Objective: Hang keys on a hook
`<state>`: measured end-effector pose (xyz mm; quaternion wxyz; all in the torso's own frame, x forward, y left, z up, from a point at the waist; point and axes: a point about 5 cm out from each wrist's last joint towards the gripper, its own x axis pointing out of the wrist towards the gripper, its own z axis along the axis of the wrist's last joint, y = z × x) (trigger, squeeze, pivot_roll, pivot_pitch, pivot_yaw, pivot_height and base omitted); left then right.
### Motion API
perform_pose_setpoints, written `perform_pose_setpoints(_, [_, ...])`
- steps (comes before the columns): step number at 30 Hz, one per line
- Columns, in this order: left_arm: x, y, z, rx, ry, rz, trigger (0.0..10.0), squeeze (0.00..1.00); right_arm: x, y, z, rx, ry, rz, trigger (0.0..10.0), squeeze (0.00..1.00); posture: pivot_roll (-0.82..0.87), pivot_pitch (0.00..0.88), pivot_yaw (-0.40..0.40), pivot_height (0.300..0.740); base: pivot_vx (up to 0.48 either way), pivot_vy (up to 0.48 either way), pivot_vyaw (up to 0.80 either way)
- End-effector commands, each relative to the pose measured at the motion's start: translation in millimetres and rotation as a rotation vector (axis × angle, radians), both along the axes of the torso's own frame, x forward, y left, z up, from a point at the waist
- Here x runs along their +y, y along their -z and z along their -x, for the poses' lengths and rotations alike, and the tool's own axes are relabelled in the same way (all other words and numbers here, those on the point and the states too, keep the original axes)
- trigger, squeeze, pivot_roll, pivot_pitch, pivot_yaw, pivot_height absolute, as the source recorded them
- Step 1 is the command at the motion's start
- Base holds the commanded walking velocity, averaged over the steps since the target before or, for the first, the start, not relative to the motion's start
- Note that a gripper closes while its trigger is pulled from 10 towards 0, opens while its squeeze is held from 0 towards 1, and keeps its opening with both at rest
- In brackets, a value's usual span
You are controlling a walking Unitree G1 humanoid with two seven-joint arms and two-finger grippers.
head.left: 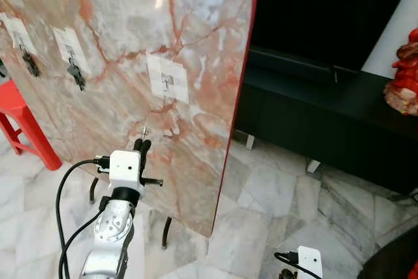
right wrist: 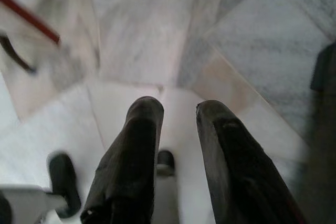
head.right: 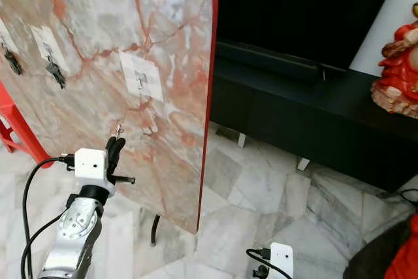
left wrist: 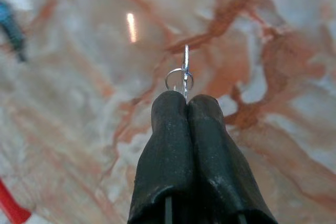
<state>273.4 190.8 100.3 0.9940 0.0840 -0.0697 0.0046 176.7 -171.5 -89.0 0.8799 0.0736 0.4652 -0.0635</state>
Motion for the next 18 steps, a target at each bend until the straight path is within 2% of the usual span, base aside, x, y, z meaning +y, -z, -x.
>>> perform_pose_setpoints(1, [-10.4,-8.7,-2.9,-0.036,0.030,-0.001,10.0,0.00,-9.6,1.7,5.6,0.019,0.014,0.019,10.0,0.00,0.07,0.000,-0.062,0.733,0.000,0.000,0.00])
perform_pose_setpoints(18, [-15.0,-15.8,-2.6,-0.062,0.034,-0.028,10.0,0.00,-8.5,1.6,5.0,0.019,0.010,0.016,10.0,0.00,0.08,0.000,-0.065,0.733,0.000,0.000,0.00])
